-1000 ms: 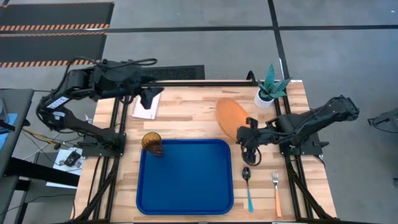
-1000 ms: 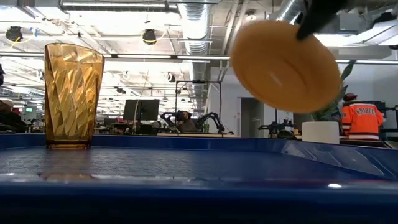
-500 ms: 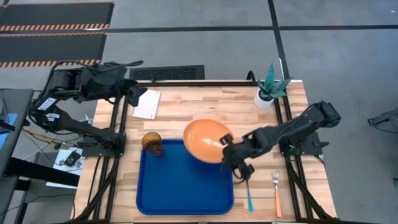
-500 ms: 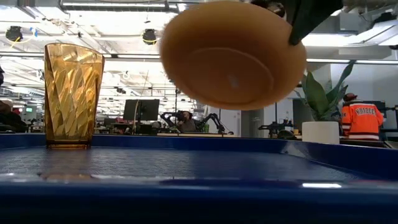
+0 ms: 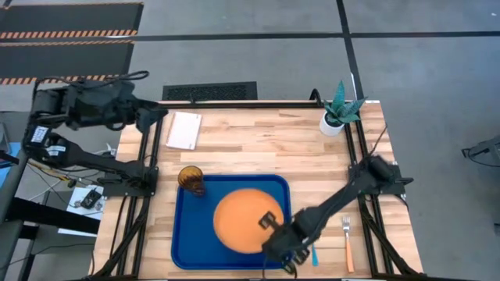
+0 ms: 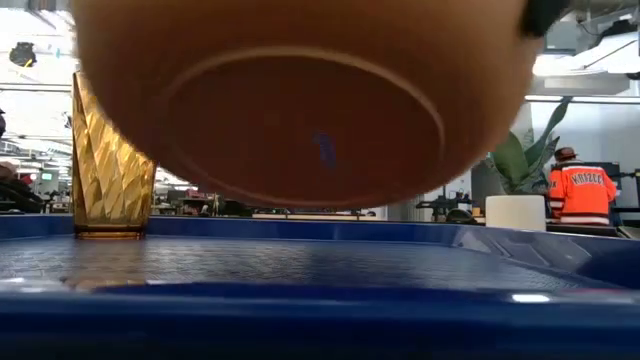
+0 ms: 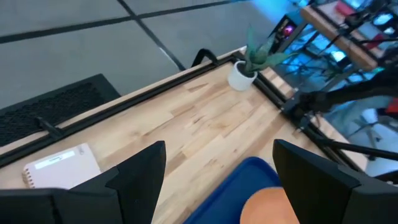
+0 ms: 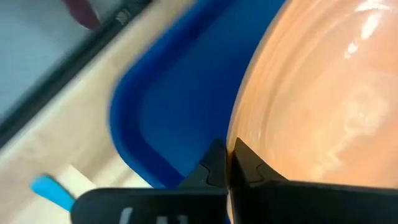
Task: Pick and place plate/cup/fork/spoon on tray
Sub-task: Put the orange plate on the blue tray at the bottom of the orange glass cup
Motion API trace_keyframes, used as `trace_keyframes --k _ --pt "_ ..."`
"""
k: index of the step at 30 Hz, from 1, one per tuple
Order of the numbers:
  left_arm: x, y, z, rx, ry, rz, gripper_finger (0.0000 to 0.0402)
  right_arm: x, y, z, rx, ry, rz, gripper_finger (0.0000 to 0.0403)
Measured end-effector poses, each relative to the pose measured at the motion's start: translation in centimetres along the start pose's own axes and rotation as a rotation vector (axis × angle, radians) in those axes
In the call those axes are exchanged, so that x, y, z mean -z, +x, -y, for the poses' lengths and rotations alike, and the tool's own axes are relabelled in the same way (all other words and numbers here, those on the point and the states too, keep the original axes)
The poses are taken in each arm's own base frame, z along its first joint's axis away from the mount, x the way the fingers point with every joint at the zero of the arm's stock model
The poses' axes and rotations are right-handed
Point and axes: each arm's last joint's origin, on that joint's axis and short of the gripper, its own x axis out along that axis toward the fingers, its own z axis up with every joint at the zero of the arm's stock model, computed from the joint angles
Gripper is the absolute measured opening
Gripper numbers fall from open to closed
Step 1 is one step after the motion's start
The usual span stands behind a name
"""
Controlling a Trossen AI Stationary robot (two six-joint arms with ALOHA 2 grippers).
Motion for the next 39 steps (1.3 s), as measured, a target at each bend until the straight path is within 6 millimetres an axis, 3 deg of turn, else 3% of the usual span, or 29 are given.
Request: trace_keyframes --k 9,16,34,39 --pt "0.4 -1.2 -0.9 0.008 -0.004 0.007 0.0282 -3.1 3.5 3.1 0.032 0.032 0.023 0.0004" --pt "0.5 -1.2 -1.0 0.002 0.011 -0.009 0.0282 -3.9 4.8 5.0 0.005 0.063 0.06 0.0002" --pt "0.6 -1.3 -1.1 -0.002 0.029 -0.017 0.0282 -4.6 5.6 5.1 -0.078 0.081 0.133 0.0017" --pt "0.6 -1.3 -1.1 -0.002 0.029 -0.016 0.0282 -4.9 5.6 5.4 -0.072 0.132 0.168 0.005"
